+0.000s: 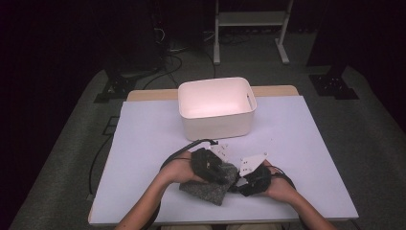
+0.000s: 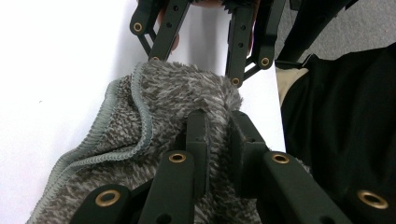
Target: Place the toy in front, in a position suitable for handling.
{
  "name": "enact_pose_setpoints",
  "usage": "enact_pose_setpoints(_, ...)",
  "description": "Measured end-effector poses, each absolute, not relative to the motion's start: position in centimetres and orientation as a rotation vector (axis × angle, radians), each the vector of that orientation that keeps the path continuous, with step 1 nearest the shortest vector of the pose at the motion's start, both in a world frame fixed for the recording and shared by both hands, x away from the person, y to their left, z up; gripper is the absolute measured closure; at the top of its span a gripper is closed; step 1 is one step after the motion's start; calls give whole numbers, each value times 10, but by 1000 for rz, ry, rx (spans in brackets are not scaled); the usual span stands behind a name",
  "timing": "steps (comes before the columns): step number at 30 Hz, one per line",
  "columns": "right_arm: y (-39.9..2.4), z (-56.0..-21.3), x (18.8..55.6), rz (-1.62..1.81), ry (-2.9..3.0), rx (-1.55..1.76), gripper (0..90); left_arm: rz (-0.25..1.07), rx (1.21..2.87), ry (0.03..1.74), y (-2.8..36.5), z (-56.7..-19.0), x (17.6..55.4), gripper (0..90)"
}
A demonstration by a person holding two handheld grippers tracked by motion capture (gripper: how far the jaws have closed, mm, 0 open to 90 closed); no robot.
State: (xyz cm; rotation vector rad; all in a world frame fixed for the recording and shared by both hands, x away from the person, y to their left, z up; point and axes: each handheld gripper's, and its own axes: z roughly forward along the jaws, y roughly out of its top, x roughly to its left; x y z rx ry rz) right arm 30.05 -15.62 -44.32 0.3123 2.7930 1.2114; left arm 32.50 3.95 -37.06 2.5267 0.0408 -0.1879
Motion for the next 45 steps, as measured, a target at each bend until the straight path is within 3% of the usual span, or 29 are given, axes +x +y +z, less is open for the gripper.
enact_pose_setpoints(29, -156, -444, 302, 1215, 2792, 316, 562, -100, 2520, 284, 138, -367, 326, 785)
enact_pose_setpoints(45, -155, -445, 301, 1215, 2789, 311, 562, -155, 2514, 183, 102, -368, 325, 780)
